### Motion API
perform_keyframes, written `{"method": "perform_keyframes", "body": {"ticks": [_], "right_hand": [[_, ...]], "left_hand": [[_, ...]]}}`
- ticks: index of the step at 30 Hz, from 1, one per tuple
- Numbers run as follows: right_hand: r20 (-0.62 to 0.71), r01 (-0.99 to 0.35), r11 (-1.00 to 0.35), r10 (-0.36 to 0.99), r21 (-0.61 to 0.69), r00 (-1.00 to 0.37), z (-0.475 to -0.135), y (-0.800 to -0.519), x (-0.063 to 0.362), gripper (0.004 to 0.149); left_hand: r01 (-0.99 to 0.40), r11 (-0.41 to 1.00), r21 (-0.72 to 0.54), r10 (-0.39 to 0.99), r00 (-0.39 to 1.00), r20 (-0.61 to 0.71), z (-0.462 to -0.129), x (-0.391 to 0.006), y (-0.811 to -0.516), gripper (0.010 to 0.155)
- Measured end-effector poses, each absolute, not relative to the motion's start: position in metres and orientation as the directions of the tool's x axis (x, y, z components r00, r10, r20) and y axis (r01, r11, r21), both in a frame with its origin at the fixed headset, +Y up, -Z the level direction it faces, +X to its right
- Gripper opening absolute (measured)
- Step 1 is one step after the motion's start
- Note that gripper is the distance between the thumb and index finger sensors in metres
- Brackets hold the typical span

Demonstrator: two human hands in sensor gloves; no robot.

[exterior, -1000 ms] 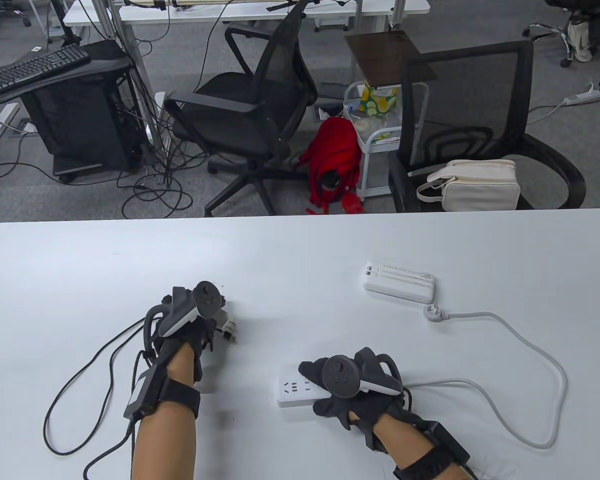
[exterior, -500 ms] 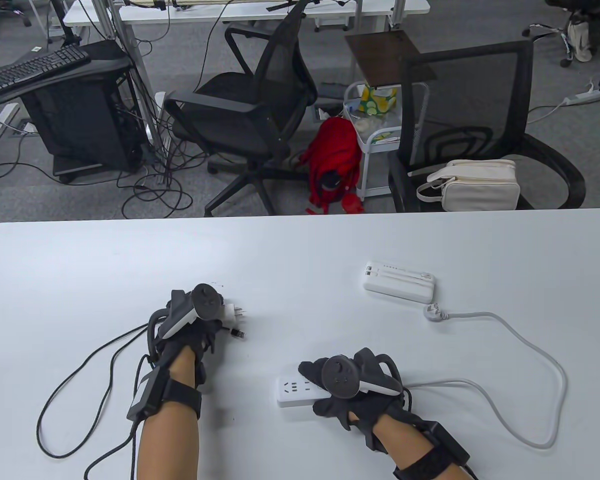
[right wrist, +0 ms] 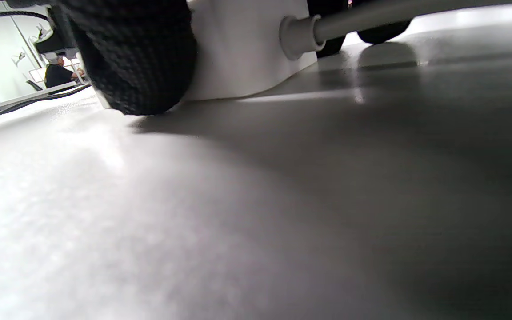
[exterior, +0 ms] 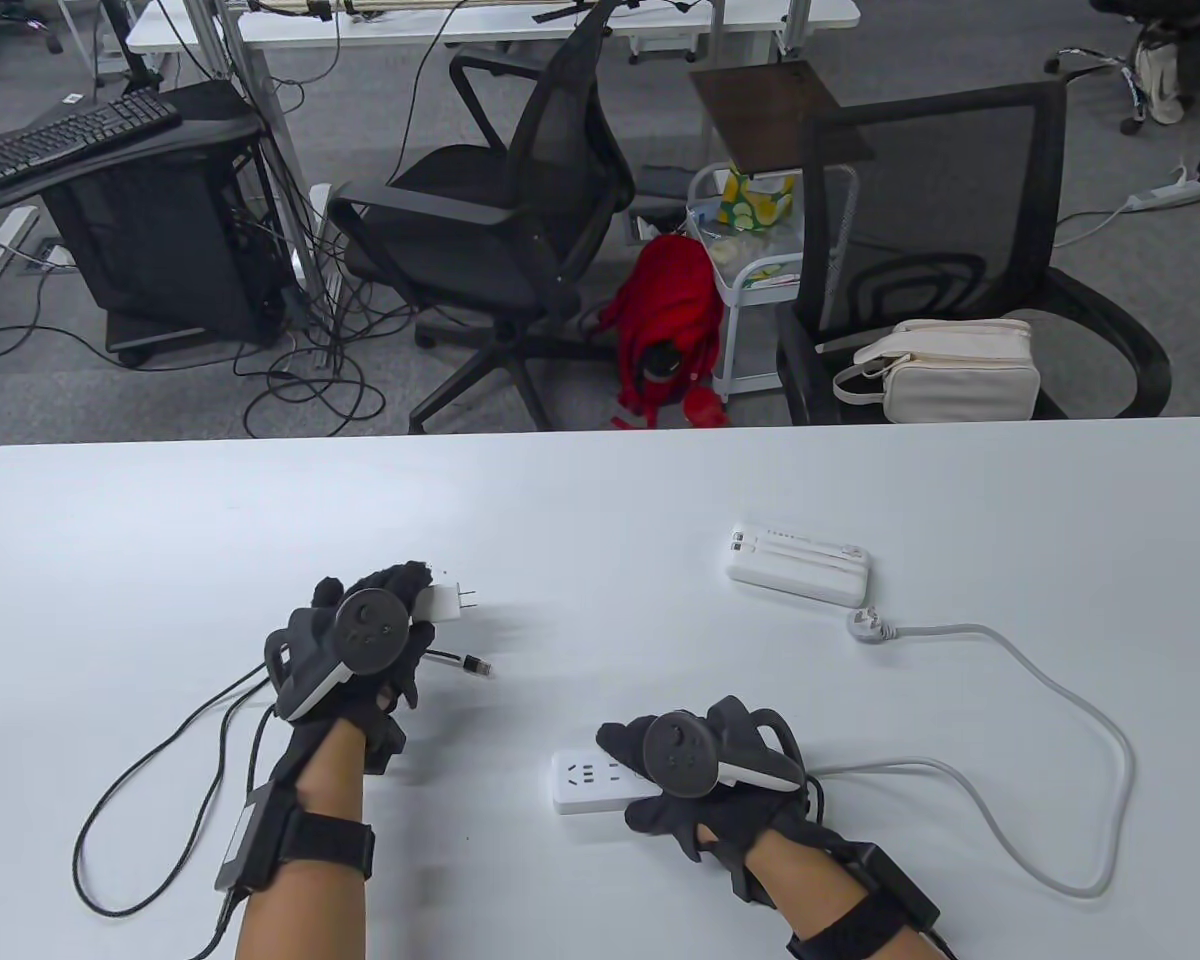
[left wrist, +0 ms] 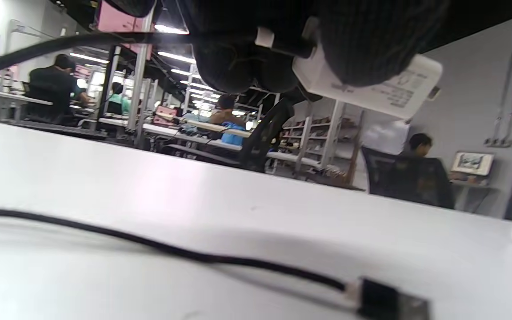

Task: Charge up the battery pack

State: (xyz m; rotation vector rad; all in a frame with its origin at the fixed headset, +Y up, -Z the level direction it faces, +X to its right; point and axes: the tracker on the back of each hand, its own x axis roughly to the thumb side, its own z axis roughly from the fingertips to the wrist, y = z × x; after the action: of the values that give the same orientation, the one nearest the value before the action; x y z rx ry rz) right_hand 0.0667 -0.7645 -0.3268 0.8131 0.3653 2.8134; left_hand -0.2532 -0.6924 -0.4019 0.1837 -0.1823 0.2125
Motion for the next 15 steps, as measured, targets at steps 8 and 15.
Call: {"method": "perform_keyframes", "body": {"ticks": [8, 15], "right_hand": [[0.499, -0.106, -0.953, 0.242, 0.284, -0.832, -0.326, -0.765, 0.066, 0.077], [0.5, -0.108, -0.951, 0.246, 0.29, -0.83, -0.326, -0.765, 0.066, 0.077]], "left_hand": [[-0.296, 0.937, 0.186, 0.214, 0.906, 0.366, -0.36, -0.238, -0.661, 0.072], [-0.25, 0.955, 0.162, 0.148, 0.87, 0.47, -0.324, -0.209, -0.653, 0.072]]}}
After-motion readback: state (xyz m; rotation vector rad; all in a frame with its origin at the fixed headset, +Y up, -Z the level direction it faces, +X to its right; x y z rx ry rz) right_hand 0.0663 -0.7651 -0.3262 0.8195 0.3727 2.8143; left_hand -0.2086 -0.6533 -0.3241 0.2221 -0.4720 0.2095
